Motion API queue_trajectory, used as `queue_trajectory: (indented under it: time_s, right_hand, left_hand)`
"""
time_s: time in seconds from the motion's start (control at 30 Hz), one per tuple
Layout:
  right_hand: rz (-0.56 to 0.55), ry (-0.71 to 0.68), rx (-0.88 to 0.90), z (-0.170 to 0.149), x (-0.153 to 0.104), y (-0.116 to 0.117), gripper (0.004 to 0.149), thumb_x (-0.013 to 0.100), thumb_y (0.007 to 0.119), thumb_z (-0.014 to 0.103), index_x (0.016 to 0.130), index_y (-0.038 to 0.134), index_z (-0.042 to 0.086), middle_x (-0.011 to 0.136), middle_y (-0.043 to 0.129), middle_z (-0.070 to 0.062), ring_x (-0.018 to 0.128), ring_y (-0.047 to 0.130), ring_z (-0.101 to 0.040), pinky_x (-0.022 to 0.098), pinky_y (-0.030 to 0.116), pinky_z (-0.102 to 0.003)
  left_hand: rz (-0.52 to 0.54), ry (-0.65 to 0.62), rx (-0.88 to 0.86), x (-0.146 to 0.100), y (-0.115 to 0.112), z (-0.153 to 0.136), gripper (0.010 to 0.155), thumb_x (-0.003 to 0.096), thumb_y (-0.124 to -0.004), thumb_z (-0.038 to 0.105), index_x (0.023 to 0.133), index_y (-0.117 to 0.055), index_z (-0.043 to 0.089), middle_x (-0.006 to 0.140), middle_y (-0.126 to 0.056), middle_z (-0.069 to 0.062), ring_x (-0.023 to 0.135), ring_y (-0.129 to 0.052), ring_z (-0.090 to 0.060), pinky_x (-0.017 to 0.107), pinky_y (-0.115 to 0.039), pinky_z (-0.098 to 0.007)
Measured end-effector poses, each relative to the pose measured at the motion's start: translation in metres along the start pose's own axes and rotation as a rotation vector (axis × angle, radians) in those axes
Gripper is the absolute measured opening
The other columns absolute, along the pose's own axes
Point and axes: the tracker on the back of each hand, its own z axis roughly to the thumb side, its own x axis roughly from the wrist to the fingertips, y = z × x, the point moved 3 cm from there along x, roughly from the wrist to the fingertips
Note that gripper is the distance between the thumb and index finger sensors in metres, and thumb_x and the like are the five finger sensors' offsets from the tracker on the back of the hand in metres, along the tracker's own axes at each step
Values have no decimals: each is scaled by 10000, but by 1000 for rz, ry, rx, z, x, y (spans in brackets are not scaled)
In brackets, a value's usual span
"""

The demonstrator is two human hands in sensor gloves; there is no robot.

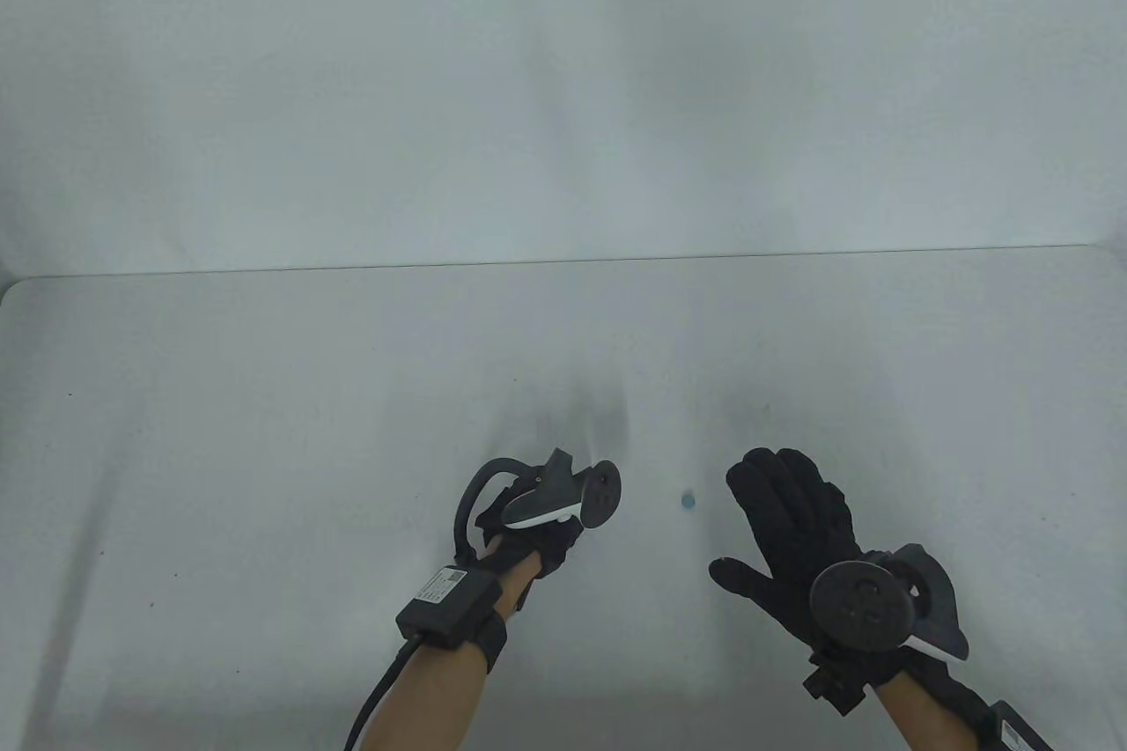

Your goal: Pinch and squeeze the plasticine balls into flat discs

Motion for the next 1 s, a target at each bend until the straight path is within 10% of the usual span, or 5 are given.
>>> queue_trajectory:
  time_s: [0.3,0.67,1.0]
  right_hand:
    - [-6,10,1,-1,0,-1,838,548,511,673,1165,347,130,1230,357,-187,1100,376,-539,690,455,-762]
    - [-8,14,-7,-2,0,-2,840,547,512,674,1165,350,129,1229,360,-186,1099,377,-540,689,454,-763]
    - [24,30,-19,-4,1,4,841,547,512,675,1165,352,127,1230,364,-185,1100,377,-540,688,449,-765]
  left_hand:
    - [8,5,-89,-3,6,-10,502,465,-840,359,906,-824,118,812,-926,-139,598,-1023,-263,504,-876,-390]
    - [68,2,-771,-69,43,-63,622,491,-808,288,1024,-657,4,837,-889,-139,637,-1011,-266,539,-862,-418]
    - [35,-43,-1338,-122,15,-81,550,512,-758,357,946,-781,20,809,-913,-169,605,-1024,-281,512,-872,-433]
